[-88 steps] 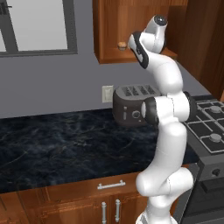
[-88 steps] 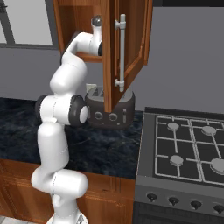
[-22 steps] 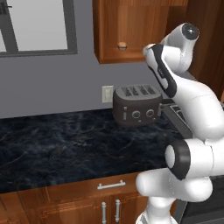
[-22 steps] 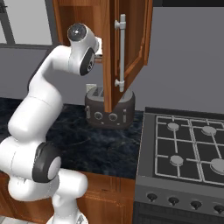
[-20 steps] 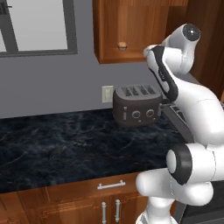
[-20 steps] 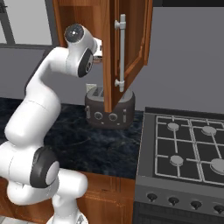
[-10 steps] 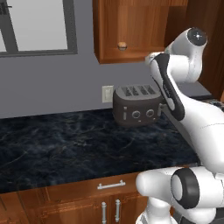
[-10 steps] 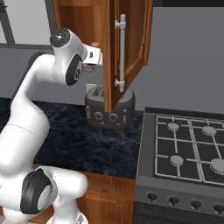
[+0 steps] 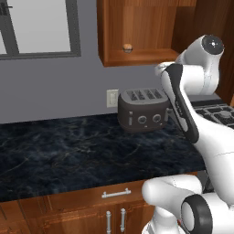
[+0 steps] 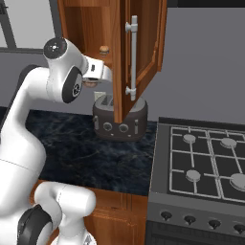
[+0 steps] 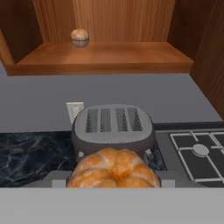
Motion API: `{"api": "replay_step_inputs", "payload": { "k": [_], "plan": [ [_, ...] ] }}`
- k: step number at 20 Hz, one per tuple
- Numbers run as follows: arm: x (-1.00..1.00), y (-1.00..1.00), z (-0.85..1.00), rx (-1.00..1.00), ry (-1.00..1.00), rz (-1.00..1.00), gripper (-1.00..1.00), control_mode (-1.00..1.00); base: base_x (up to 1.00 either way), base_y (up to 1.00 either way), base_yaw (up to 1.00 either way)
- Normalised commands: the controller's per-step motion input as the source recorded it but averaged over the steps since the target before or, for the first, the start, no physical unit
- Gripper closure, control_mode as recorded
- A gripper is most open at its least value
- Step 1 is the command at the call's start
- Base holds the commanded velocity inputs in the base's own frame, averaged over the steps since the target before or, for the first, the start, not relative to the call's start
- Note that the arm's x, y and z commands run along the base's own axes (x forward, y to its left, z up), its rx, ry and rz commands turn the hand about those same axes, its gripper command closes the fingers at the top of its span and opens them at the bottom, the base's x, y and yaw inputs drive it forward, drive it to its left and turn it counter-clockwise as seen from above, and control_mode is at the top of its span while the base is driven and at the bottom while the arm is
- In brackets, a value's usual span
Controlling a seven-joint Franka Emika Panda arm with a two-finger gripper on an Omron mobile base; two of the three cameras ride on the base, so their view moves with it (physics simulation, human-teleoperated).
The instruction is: Pick the tangerines from the cabinet and place them in one bowl. Pick the lemon wedge from the sink and place it in the other bowl.
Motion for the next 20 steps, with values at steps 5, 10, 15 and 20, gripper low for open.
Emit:
{"api": "replay_step_inputs", "payload": {
  "k": [5,10,15,20],
  "plan": [
    [-0.27,0.01,0.00,0.00,0.06,0.00,1.00,-1.00,0.00,0.00,0.00],
    [-0.34,0.00,-0.01,0.00,0.01,0.00,1.00,-1.00,0.00,0.00,0.00],
    [-0.43,0.00,-0.02,0.00,0.01,0.00,1.00,-1.00,0.00,0.00,0.00],
    [-0.37,0.00,0.00,0.00,0.09,0.00,1.00,-1.00,0.00,0.00,0.00]
  ]
}}
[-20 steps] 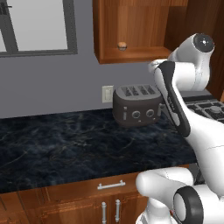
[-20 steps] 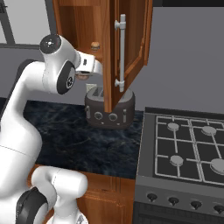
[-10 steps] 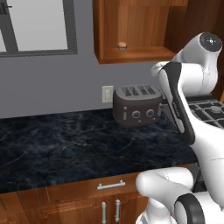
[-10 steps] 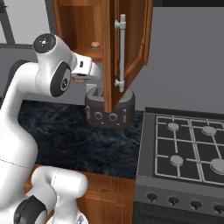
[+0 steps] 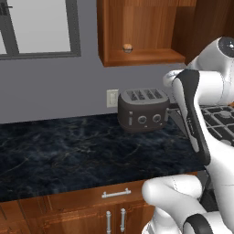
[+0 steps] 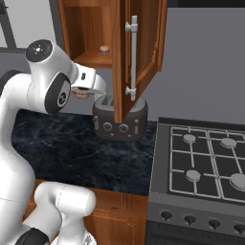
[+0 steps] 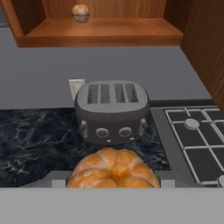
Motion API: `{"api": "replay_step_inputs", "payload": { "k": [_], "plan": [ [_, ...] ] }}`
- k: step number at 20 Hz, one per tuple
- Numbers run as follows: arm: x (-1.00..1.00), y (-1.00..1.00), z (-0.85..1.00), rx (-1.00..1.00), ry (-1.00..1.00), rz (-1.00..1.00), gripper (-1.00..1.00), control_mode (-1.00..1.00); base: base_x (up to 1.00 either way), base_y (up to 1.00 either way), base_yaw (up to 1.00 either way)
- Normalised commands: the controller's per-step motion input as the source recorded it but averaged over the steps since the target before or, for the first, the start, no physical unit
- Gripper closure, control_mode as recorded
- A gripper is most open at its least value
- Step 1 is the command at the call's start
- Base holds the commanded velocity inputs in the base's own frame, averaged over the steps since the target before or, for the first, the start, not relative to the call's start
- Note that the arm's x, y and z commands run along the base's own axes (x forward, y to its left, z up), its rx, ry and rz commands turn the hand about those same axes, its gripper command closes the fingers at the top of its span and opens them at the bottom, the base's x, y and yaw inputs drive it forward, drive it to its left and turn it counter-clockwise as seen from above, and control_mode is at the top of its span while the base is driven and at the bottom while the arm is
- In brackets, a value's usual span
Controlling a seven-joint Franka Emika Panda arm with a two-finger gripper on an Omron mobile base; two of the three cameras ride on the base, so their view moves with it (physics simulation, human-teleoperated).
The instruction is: Pick the tangerines from the cabinet and place them in one bowl. Pick the lemon wedge from the sink and place it in the other bowl.
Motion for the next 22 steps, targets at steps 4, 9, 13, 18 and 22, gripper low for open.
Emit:
{"api": "replay_step_inputs", "payload": {
  "k": [4,9,13,18,22],
  "plan": [
    [-0.44,0.00,0.00,0.00,0.09,0.00,1.00,-1.00,0.00,0.00,0.00],
    [-0.48,0.01,0.00,0.00,0.06,0.00,1.00,-1.00,0.00,0.00,0.00],
    [-0.41,0.03,0.00,0.00,0.06,0.00,1.00,-1.00,0.00,0.00,0.00],
    [-0.17,0.01,0.00,0.00,0.02,0.00,1.00,1.00,-0.21,0.00,0.00],
    [0.00,0.00,0.00,0.00,0.00,0.00,1.00,1.00,-0.52,0.00,0.00]
  ]
}}
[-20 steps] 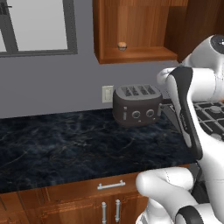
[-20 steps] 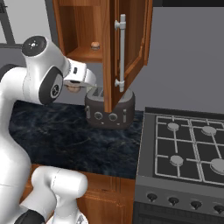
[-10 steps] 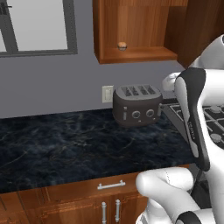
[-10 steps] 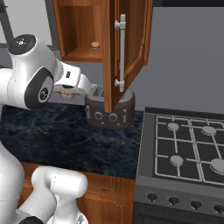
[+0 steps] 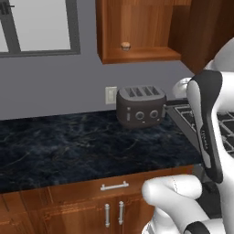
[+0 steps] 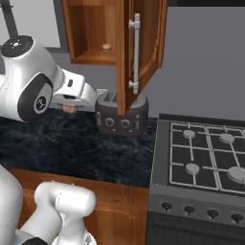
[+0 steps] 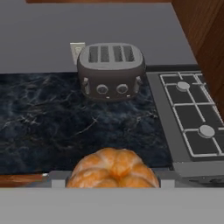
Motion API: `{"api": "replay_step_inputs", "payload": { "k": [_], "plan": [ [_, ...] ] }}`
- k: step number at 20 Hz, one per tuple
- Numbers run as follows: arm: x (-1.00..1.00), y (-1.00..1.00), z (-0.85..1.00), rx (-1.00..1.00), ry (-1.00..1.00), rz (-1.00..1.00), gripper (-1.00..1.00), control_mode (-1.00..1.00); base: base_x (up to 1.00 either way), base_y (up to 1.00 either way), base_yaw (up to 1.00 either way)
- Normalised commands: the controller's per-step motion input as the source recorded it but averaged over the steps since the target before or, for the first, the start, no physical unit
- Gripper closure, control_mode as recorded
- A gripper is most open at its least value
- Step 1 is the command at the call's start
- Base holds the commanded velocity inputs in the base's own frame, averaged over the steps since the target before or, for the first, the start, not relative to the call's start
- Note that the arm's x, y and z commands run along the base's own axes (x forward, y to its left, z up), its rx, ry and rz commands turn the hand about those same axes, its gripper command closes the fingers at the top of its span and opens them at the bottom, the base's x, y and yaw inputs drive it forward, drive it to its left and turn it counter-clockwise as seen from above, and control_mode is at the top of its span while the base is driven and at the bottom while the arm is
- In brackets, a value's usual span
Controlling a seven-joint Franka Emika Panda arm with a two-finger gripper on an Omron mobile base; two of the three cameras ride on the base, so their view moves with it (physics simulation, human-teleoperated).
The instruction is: Pick the tangerines from the cabinet and place them in one bowl. Pick the lemon wedge from the sink and place it in the other bowl.
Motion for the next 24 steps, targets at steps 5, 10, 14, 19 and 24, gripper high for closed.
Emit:
{"api": "replay_step_inputs", "payload": {
  "k": [5,10,14,19,24],
  "plan": [
    [0.00,0.00,0.00,0.00,0.00,0.00,1.00,1.00,-0.62,0.04,-0.13],
    [0.00,0.00,0.00,0.00,0.00,0.00,1.00,1.00,-0.29,0.31,-0.31],
    [0.00,0.00,0.00,0.00,0.00,0.00,1.00,1.00,-0.09,0.21,-0.41],
    [0.00,0.00,0.00,0.00,0.00,0.00,1.00,1.00,-0.04,0.00,-0.54],
    [0.00,0.00,0.00,0.00,0.00,0.00,1.00,1.00,-0.10,0.00,-0.66]
  ]
}}
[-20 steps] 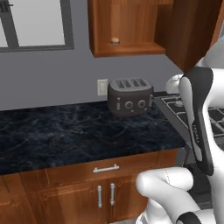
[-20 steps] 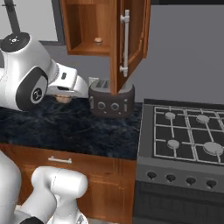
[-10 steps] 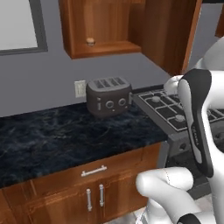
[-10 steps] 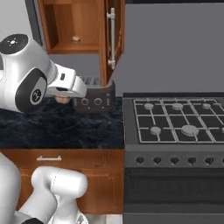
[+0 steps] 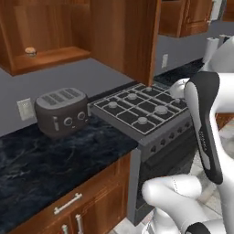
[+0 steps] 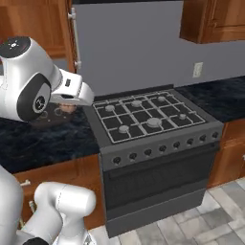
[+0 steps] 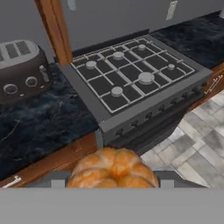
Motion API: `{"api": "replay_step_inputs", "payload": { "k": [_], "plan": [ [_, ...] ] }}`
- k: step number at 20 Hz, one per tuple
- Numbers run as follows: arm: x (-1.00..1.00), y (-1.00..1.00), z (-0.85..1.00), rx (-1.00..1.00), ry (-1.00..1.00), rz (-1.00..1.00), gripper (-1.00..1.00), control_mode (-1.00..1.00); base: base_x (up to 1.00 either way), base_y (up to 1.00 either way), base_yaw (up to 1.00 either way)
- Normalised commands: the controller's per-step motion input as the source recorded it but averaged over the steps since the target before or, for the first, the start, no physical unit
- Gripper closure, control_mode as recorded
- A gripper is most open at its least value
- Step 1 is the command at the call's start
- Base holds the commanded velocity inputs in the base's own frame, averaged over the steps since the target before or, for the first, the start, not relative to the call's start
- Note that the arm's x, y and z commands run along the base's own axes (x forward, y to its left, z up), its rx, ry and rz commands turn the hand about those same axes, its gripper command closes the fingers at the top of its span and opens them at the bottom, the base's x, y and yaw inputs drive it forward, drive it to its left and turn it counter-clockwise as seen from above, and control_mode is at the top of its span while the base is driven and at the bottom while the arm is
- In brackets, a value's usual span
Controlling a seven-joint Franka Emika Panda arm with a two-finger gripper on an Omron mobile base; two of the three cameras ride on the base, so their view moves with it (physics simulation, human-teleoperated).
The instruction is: Pick the tangerines from the cabinet and place them in one bowl. Pick the lemon wedge from the sink and place it in the other bowl.
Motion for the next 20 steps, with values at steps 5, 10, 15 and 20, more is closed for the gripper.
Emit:
{"api": "replay_step_inputs", "payload": {
  "k": [5,10,15,20],
  "plan": [
    [0.00,0.00,0.00,0.00,0.00,0.00,1.00,1.00,-0.07,0.00,-0.68],
    [0.00,0.00,0.00,0.00,0.00,0.00,1.00,1.00,-0.08,0.00,-0.69],
    [0.00,0.00,0.00,0.00,0.00,0.00,1.00,1.00,-0.07,0.00,-0.69],
    [0.00,0.00,0.00,0.00,0.00,0.00,1.00,1.00,-0.02,-0.04,-0.67]
  ]
}}
